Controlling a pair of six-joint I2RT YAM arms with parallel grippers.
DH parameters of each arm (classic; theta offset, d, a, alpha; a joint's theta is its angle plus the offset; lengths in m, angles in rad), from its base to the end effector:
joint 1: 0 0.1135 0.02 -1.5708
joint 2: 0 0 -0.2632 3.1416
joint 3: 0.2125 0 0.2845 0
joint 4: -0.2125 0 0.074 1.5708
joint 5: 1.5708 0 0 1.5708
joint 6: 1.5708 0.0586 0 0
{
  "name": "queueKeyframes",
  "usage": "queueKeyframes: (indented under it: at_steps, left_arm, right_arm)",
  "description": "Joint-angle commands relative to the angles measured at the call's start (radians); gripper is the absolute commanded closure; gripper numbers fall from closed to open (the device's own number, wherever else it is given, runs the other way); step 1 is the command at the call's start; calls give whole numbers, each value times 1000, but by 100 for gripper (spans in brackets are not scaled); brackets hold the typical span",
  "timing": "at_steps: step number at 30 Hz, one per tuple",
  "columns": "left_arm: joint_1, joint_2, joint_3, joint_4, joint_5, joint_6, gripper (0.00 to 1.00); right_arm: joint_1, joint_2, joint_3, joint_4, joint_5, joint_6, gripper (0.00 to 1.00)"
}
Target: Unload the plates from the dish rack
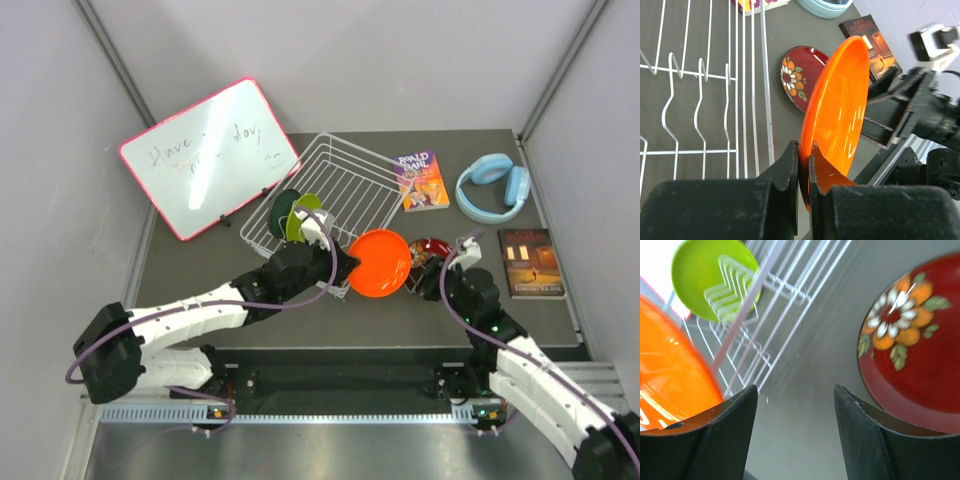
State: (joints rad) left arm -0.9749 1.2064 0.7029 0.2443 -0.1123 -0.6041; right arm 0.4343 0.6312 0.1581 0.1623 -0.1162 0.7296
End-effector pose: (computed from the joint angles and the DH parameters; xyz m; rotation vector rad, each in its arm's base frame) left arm 0.1887 -0.2666 0.2439 0.2762 1.9297 -0.9868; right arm 0.1861 0.0938 0.1551 0.2083 1.9715 0.8900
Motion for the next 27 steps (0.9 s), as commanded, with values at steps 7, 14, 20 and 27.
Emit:
queueKeyframes:
  at_steps: [7,14,20,27]
  left_arm:
    - [-15,-54,-16,47,-84,12,100]
    - [-18,1,4,121,-9,-8,100]
    - [-24,35,20,136,13,-10,100]
    - [-25,27,15,107,-18,49,58]
  right_arm:
    - [27,-384,73,-217,144,1,31]
    - [30,-130,109,-32,-68,-30,33]
    - [29,-10,43,207,-171,-7,70]
    - [27,-151,43,30,-41,-16,100]
